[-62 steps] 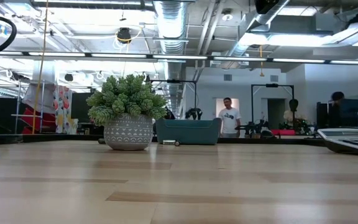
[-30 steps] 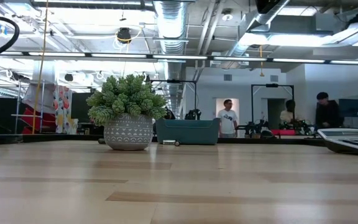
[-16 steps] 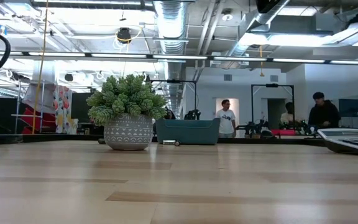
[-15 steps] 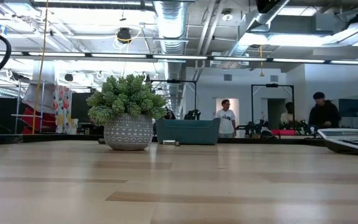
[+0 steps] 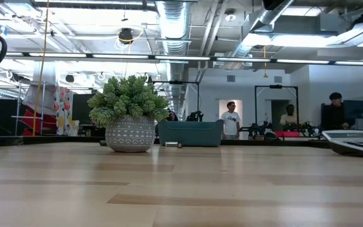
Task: Sort batteries
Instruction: Put the silver battery into the green bin
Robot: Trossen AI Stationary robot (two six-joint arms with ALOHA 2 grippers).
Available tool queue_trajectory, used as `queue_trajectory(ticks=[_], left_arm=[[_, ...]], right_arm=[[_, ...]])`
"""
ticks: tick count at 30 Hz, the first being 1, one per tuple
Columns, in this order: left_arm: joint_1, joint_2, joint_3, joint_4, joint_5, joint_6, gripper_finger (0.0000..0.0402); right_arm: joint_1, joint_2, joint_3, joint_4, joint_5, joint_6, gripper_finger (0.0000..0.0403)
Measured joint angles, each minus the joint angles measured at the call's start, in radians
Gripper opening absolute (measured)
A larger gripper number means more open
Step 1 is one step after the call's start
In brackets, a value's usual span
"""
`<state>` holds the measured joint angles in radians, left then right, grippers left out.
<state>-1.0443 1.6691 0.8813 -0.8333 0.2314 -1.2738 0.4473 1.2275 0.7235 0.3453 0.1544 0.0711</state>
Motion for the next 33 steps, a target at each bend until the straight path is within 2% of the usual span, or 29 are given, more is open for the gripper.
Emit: queue_trajectory(ticks=[8, 19, 33], left_arm=[[0.000, 0.001, -0.001, -0.003, 0.000, -0.005, 0.0225], [0.000, 0.002, -0.002, -0.016, -0.001, 0.020, 0.0223], [0.082, 0.001, -0.002, -0.049, -0.054, 0.117, 0.0221]], right_arm=[[0.005, 0.000, 0.000, 0.000, 0.000, 0.008, 0.0194], [0.005, 0.000, 0.000, -0.001, 0.001, 0.008, 0.0194], [0.005, 0.000, 0.000, -0.001, 0.007, 0.007, 0.0194]])
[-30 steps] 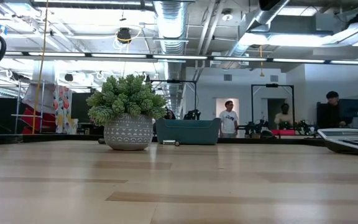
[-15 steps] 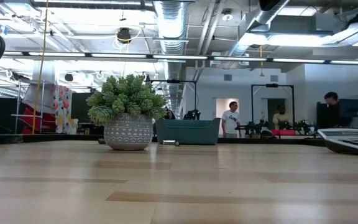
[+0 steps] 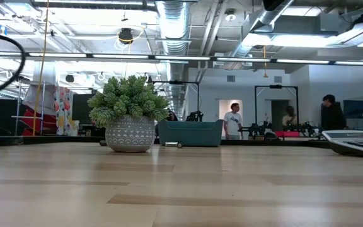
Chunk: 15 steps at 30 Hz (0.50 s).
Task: Sort batteries
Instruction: Put the silver battery into the green bin
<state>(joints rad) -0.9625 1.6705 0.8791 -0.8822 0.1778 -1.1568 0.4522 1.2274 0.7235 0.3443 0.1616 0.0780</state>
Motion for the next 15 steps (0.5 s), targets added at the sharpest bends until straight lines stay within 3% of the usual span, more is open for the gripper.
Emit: queue_trajectory(ticks=[9, 15], left_arm=[[0.033, -0.001, 0.007, -0.017, -0.057, 0.055, 0.0220], [0.034, 0.003, 0.060, -0.117, -0.213, 0.063, 0.0220]], right_arm=[[0.000, 0.000, 0.000, 0.000, 0.000, 0.000, 0.0194], [0.000, 0.000, 0.000, 0.000, 0.000, 0.000, 0.0194]])
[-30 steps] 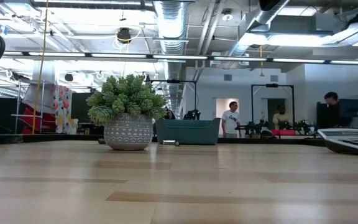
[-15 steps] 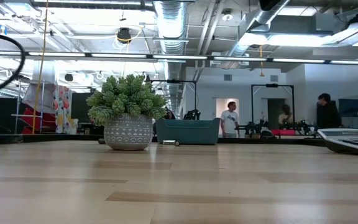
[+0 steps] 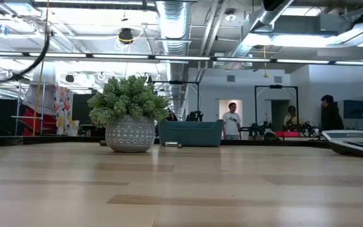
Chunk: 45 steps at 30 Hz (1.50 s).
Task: Sort batteries
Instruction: Put the silver battery into the green bin
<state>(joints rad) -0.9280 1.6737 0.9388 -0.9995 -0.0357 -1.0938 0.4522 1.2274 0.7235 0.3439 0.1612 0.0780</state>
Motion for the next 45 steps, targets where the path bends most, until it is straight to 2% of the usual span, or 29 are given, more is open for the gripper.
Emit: queue_trajectory(ticks=[14, 19, 26, 30, 36, 41, 45], left_arm=[[0.037, -0.001, 0.044, -0.030, -0.147, 0.040, 0.0220], [0.059, -0.003, 0.121, -0.096, -0.276, 0.083, 0.0220], [0.099, -0.003, 0.204, -0.058, -0.492, 0.187, 0.0220], [0.129, -0.003, 0.222, 0.053, -0.598, 0.300, 0.0220], [0.187, -0.003, 0.223, 0.313, -0.677, 0.550, 0.0220], [0.255, -0.003, 0.223, 0.562, -0.673, 0.795, 0.0220], [0.324, -0.003, 0.223, 0.744, -0.599, 0.961, 0.0220]], right_arm=[[0.000, 0.000, 0.000, -0.012, -0.001, -0.026, 0.0194], [0.000, 0.000, 0.000, -0.020, -0.002, -0.026, 0.0194], [0.015, -0.004, 0.000, -0.034, -0.002, -0.056, 0.0194], [0.039, -0.030, 0.000, -0.030, 0.002, -0.110, 0.0194], [0.096, -0.088, 0.000, -0.065, 0.045, -0.154, 0.0194], [0.163, -0.126, 0.000, -0.081, 0.112, -0.212, 0.0194], [0.219, -0.156, 0.000, -0.092, 0.153, -0.248, 0.0194]])
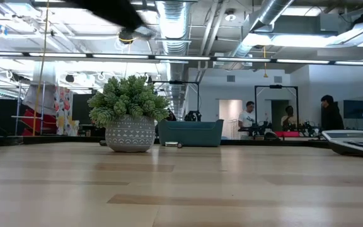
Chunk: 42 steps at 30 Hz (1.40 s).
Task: Sort batteries
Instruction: Put the silver battery into the green bin
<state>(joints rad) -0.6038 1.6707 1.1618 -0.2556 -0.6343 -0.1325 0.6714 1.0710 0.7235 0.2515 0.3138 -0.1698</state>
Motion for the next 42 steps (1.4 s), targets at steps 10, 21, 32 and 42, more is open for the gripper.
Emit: queue_trajectory(ticks=[10, 21, 32, 42], left_arm=[[0.160, 0.042, -0.011, 0.377, 0.217, 0.222, 0.0220], [0.260, 0.323, 0.166, 0.656, 0.421, 0.265, 0.0220], [0.310, 0.625, 0.561, 0.649, 0.601, 0.253, 0.0220], [0.333, 0.864, 0.893, 0.597, 0.739, 0.150, 0.0220]], right_arm=[[0.157, -0.078, 0.000, -0.068, 0.267, -0.032, 0.0194], [0.345, -0.104, 0.000, -0.038, 0.642, -0.110, 0.0194], [0.523, -0.101, 0.000, 0.099, 0.821, -0.267, 0.0194], [0.546, -0.101, 0.000, 0.200, 0.823, -0.387, 0.0194]])
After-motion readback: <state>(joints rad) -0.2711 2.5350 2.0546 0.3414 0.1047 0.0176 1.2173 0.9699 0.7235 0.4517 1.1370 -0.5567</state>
